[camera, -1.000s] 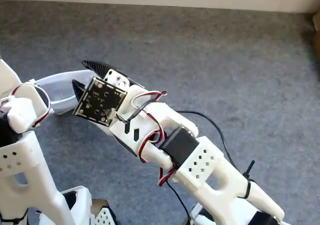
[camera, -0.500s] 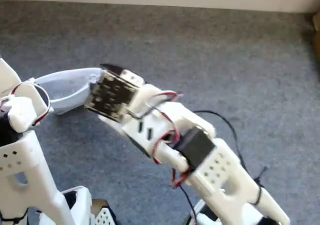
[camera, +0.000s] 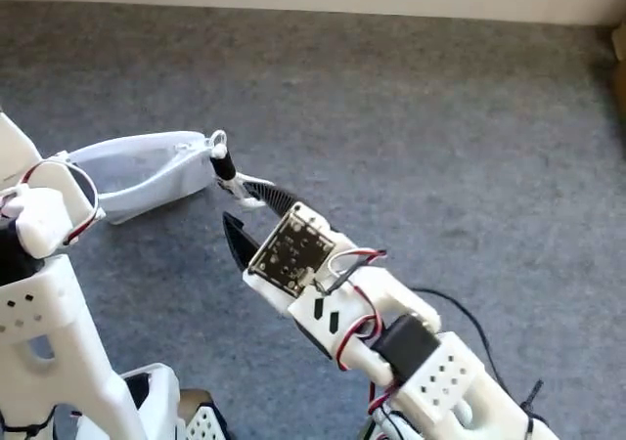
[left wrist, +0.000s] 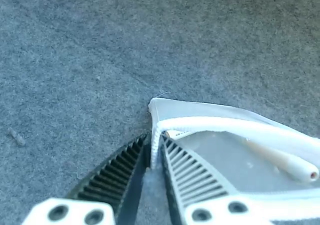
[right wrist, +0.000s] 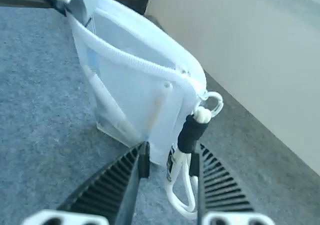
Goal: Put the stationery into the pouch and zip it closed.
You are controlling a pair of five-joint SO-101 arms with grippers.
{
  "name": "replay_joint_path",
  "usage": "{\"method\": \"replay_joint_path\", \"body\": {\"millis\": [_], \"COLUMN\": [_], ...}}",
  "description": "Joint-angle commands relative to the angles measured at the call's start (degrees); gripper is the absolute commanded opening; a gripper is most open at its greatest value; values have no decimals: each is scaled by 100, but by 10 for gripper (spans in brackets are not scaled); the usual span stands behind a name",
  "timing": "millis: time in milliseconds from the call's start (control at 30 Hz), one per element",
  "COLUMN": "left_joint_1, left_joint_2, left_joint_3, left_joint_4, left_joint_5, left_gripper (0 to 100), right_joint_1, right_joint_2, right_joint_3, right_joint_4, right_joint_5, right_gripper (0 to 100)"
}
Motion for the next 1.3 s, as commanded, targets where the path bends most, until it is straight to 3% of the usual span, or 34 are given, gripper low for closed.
{"method": "replay_joint_path", "body": {"millis": [0, 200, 500, 733, 1067, 1267], "left_joint_1": [110, 127, 787, 787, 796, 1182], "left_joint_2": [31, 22, -418, -1165, -1393, -1393], "left_joint_3": [145, 145, 330, 919, 1051, 1059], "left_joint_4": [-53, -53, -62, -475, -545, -501], "left_joint_5": [-44, -44, -387, -378, -378, -387], "left_gripper": [7, 7, 7, 7, 7, 7], "right_joint_1": [92, 92, 497, 585, 541, 295], "right_joint_2": [57, 813, 1376, 1411, 1429, 2132], "right_joint_3": [277, -40, -207, -198, -198, -330], "right_joint_4": [-585, -620, -629, -1147, -1736, -1903], "right_joint_5": [-70, -70, -88, -756, -756, -756], "right_gripper": [135, 135, 135, 135, 135, 135]}}
